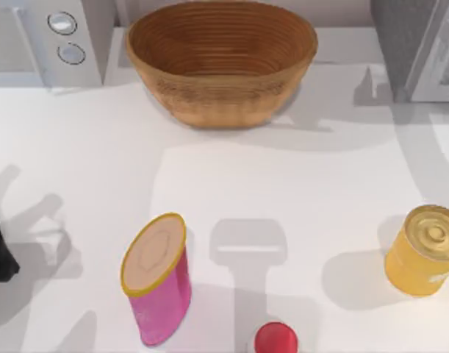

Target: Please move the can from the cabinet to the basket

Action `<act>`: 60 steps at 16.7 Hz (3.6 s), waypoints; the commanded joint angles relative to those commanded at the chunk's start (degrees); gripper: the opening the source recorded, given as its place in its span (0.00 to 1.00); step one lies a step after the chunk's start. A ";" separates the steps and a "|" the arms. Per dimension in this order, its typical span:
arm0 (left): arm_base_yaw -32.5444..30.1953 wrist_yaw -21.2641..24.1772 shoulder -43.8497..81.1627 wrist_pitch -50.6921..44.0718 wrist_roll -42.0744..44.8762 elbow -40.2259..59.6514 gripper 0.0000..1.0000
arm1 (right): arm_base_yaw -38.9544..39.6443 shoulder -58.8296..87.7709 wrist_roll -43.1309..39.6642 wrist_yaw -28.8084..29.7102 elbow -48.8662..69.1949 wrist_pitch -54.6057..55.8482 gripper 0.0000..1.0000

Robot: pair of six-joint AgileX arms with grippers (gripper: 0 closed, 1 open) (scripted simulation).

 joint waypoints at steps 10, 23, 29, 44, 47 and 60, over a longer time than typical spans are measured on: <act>0.00 0.00 0.00 0.00 0.00 0.00 1.00 | 1.19 4.89 0.12 1.45 6.09 -1.01 1.00; 0.00 0.00 0.00 0.00 0.00 0.00 1.00 | 14.03 14.92 0.04 15.24 12.97 2.21 1.00; 0.00 0.00 0.00 0.00 0.00 0.00 1.00 | 12.23 19.93 0.05 13.50 18.40 1.82 1.00; 0.00 0.00 0.00 0.00 0.00 0.00 1.00 | 9.61 27.37 0.05 11.01 26.33 1.37 0.55; 0.00 0.00 0.00 0.00 0.00 0.00 1.00 | 9.61 27.37 0.05 11.01 26.33 1.37 0.32; 0.00 0.00 0.00 0.00 0.00 0.00 1.00 | 9.68 27.31 0.12 11.00 26.31 1.32 0.00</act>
